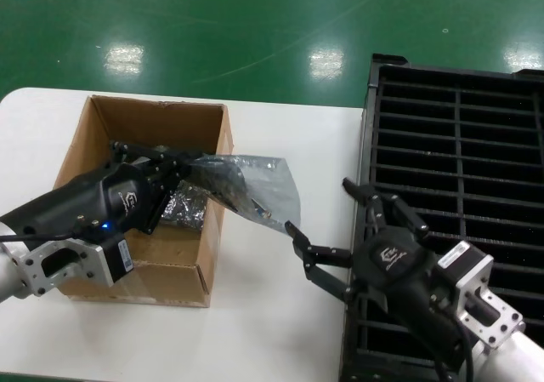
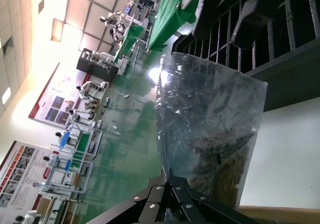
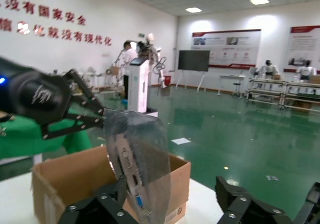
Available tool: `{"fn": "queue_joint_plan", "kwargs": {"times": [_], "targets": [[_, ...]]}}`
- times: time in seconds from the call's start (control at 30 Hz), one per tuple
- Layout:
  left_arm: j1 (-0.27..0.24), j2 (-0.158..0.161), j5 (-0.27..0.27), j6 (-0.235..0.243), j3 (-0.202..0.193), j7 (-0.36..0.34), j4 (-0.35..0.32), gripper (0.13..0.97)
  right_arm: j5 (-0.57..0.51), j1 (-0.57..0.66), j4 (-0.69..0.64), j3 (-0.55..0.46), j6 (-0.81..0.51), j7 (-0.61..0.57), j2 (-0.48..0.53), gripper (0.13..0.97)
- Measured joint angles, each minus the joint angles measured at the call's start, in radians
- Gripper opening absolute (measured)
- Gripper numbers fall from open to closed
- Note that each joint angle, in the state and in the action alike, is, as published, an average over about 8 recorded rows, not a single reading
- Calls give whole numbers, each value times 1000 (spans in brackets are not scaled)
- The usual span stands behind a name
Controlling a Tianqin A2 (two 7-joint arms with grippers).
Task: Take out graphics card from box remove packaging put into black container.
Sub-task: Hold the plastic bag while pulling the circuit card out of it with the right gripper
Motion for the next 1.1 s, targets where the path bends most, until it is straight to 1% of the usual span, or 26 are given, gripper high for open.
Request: {"fn": "queue_joint_plan", "kwargs": {"times": [0.03, 0.3, 0.43, 0.7, 0.73, 1.0, 1.1], "targets": [[0, 0, 0, 0, 0, 0, 0, 140, -6, -1, 2, -3, -2, 2, 5, 678], [0, 0, 0, 0, 0, 0, 0, 140, -49, 9, -3, -27, -25, 9, 24, 461], [0, 0, 0, 0, 0, 0, 0, 140, -79, 33, -24, -40, -36, 30, 21, 461], [0, 0, 0, 0, 0, 0, 0, 140, -153, 96, -69, -55, -59, 96, -3, 286], [0, 0, 0, 0, 0, 0, 0, 140, -160, 103, -73, -56, -62, 103, -6, 286], [0, 0, 0, 0, 0, 0, 0, 140, -208, 148, -99, -67, -95, 140, -37, 177], [0, 0, 0, 0, 0, 0, 0, 140, -212, 167, -112, -71, -110, 145, -49, 167]]}}
